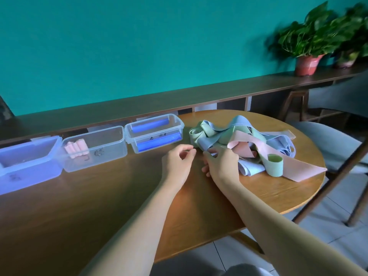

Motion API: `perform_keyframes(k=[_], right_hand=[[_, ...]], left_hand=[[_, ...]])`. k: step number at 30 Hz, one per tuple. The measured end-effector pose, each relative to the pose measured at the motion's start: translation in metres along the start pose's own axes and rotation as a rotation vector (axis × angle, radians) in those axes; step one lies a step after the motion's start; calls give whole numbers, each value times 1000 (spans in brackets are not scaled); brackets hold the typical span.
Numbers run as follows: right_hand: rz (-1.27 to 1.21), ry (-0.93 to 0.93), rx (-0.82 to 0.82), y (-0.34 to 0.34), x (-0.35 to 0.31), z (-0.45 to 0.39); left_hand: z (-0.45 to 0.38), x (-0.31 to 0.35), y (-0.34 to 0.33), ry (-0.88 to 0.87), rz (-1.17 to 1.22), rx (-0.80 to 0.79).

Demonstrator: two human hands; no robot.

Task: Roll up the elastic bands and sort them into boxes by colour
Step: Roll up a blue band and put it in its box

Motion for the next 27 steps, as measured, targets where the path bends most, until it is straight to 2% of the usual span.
perform_keyframes(k=[5, 12, 18, 27], right_hand=[[-88, 56, -6, 2, -7, 6], [-296, 155, -164, 3, -37, 24], [-470, 139, -336, -6, -94, 36], [-527, 214, -419, -23, -157, 74]], left_hand=[[4, -1, 6, 43, 121, 42], [24, 4, 32, 36, 277, 84], [43, 20, 84, 42, 400, 112], [74, 37, 191, -36, 314, 157]])
Point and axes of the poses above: each hand's wrist, its own z-axis away from the middle knuckle, its own y-axis out of the back of the hand, x = y × z, the point moved 3 cm from there along -z, towards the middle knuckle, and after that the axes turned 10 degrees about -z, right-handed, at the moved point
